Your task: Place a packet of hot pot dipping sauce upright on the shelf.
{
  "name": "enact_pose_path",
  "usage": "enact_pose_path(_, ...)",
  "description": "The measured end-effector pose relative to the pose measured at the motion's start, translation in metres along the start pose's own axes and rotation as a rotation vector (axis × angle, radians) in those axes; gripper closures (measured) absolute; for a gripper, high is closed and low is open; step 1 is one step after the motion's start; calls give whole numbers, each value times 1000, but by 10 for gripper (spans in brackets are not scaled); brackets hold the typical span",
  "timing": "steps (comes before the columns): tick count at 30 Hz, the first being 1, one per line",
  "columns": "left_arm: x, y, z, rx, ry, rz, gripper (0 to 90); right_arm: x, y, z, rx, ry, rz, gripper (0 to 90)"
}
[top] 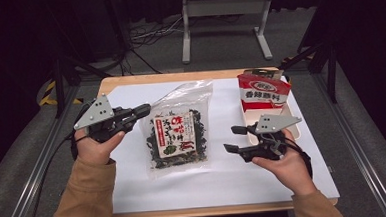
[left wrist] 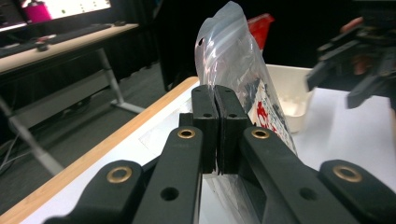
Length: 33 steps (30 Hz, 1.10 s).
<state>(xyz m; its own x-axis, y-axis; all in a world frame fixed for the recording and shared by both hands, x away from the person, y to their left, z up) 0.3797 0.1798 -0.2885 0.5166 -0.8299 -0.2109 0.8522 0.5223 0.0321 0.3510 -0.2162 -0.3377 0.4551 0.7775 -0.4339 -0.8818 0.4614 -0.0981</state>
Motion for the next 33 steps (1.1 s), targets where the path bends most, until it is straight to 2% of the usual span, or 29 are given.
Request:
enact_pose_path(3, 1, -3, 1, 8, -5, -20, 884, 10, 0, 5, 10, -7, 31, 363)
enact_pose_path(6, 1, -7, 3, 12, -14, -43, 884, 24, 1, 9, -8, -6, 46, 351)
enact_pose_path(9, 1, -10, 4, 17, -25, -69, 884, 33, 3, 12, 13, -37, 88, 353)
enact_pose_path(10, 1, -10, 4, 17, -25, -69, 884, 33, 3, 12, 13, -37, 88, 353)
enact_pose_path(12, 3, -12, 5, 24, -29, -90, 884, 40, 2, 15, 48, -64, 128, 354)
enact_pose_path(13, 3, -12, 5, 24, -29, -90, 884, 40, 2, 15, 48, -64, 128, 354)
enact_pose_path(17, 7, -19, 6, 31, -41, -127, 884, 49, 2, 18, 77, -79, 177, 361)
enact_pose_path(19, 8, -22, 6, 43, -54, -138, 883, 53, 4, 19, 80, -81, 210, 418)
enact_pose_path(21, 8, -22, 6, 43, -63, -148, 883, 54, 7, 20, 68, -84, 255, 544)
enact_pose_path(22, 8, -22, 6, 43, -63, -148, 882, 54, 7, 20, 68, -84, 255, 544)
enact_pose_path(25, 5, -19, 6, 25, -84, -160, 880, 53, 10, 22, 49, -92, 276, 661)
enact_pose_path(26, 3, -18, 6, 12, -99, -176, 877, 51, 11, 24, 59, -111, 300, 711)
enact_pose_path(30, 3, -18, 7, 14, -105, -168, 874, 49, 12, 27, 32, -112, 290, 726)
enact_pose_path(33, 3, -17, 6, 14, -103, -175, 866, 48, 13, 27, 33, -108, 289, 730)
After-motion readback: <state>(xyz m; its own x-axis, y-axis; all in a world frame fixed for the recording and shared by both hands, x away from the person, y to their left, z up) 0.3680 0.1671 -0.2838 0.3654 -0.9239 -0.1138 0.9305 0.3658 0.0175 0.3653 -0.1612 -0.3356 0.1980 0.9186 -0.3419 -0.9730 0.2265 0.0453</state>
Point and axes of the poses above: each handheld gripper's, and its own axes: x roughly forward along the jaws, z roughly out of its top, y roughly to its left, the point moved 1 cm from there along x, roughly forward along the jaws, and after that the axes turned 6 degrees about -x, right-handed, at the moved point
